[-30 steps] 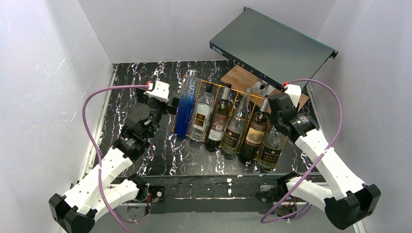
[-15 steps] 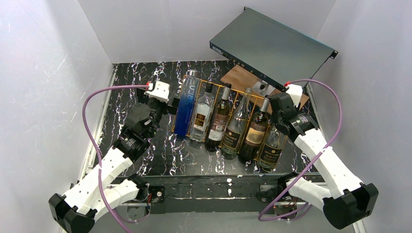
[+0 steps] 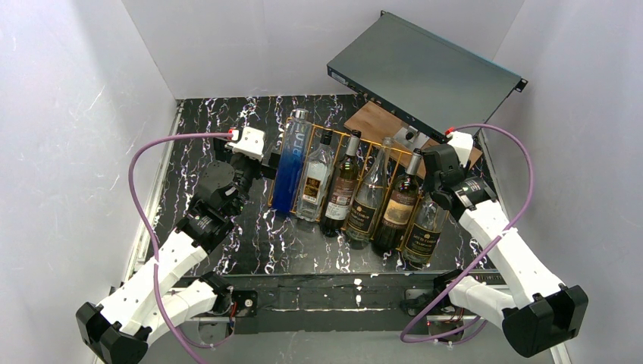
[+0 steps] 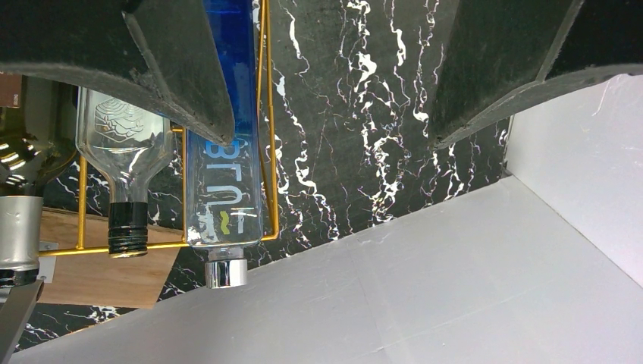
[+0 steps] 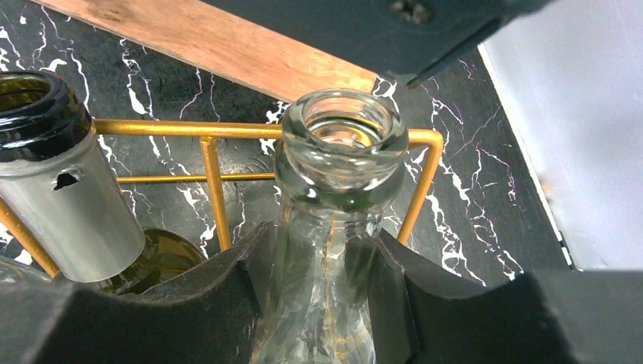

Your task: Put the wine bottle on the wine rack

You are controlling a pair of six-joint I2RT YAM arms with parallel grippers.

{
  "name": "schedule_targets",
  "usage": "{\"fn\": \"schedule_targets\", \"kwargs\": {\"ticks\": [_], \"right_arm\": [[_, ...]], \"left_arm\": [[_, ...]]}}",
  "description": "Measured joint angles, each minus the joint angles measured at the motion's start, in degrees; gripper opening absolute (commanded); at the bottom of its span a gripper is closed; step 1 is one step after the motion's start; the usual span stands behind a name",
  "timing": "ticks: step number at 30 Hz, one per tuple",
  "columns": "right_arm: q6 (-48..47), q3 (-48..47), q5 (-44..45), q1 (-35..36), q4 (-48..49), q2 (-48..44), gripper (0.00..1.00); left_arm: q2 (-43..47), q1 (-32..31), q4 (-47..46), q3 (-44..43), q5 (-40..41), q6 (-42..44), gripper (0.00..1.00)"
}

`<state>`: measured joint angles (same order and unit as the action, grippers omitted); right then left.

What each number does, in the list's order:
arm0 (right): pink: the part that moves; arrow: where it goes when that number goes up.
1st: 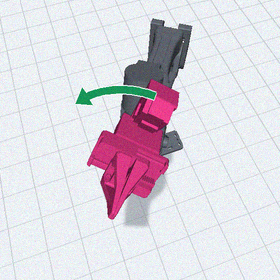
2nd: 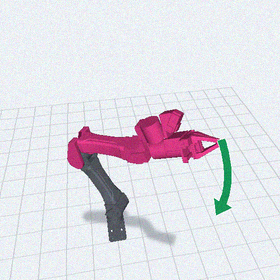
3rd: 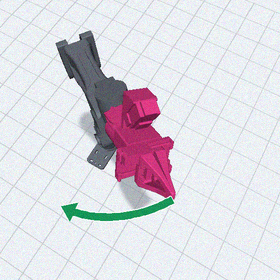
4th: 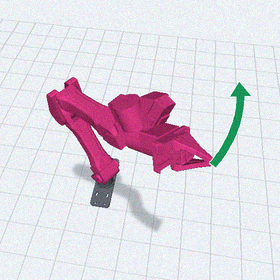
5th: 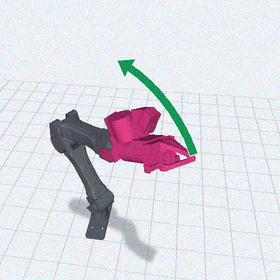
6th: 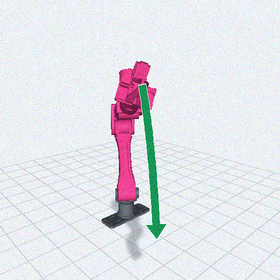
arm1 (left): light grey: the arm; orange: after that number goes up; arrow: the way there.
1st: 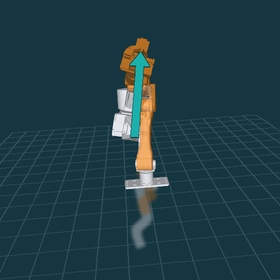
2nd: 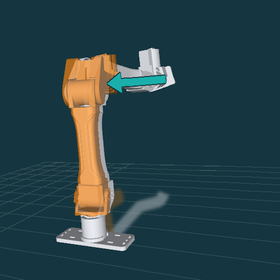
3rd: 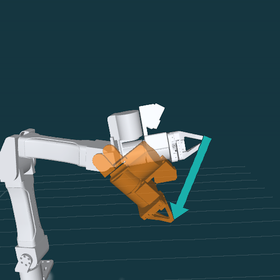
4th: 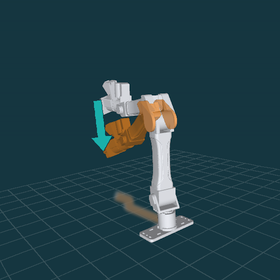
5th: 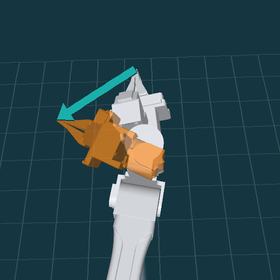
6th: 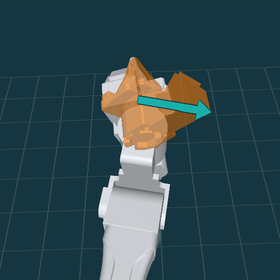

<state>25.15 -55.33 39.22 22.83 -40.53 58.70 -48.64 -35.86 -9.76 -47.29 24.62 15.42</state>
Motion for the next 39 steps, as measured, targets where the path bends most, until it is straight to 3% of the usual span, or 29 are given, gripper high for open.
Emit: {"fn": "schedule_targets", "kwargs": {"ticks": [21,29,35,39], "right_arm": [[-2.16,-0.5,-0.94,-0.33,-0.48,0.07,0.69],[-3.89,-3.39,-3.56,-0.33,-2.78,-2.43,0.83],[-5.42,-6.36,-5.22,-0.33,-3.56,-3.19,0.98],[-7.13,-7.89,-7.82,-0.33,-4.39,-5.09,0.98]], "left_arm": [[0.0,0.0,0.0,0.0,-0.02,-0.02,0.98],[0.0,0.0,0.07,0.0,-0.07,-0.04,0.98],[0.0,0.0,0.2,0.0,-0.09,-0.07,0.98],[0.0,-0.07,0.39,0.0,-0.07,-0.5,0.98]]}}
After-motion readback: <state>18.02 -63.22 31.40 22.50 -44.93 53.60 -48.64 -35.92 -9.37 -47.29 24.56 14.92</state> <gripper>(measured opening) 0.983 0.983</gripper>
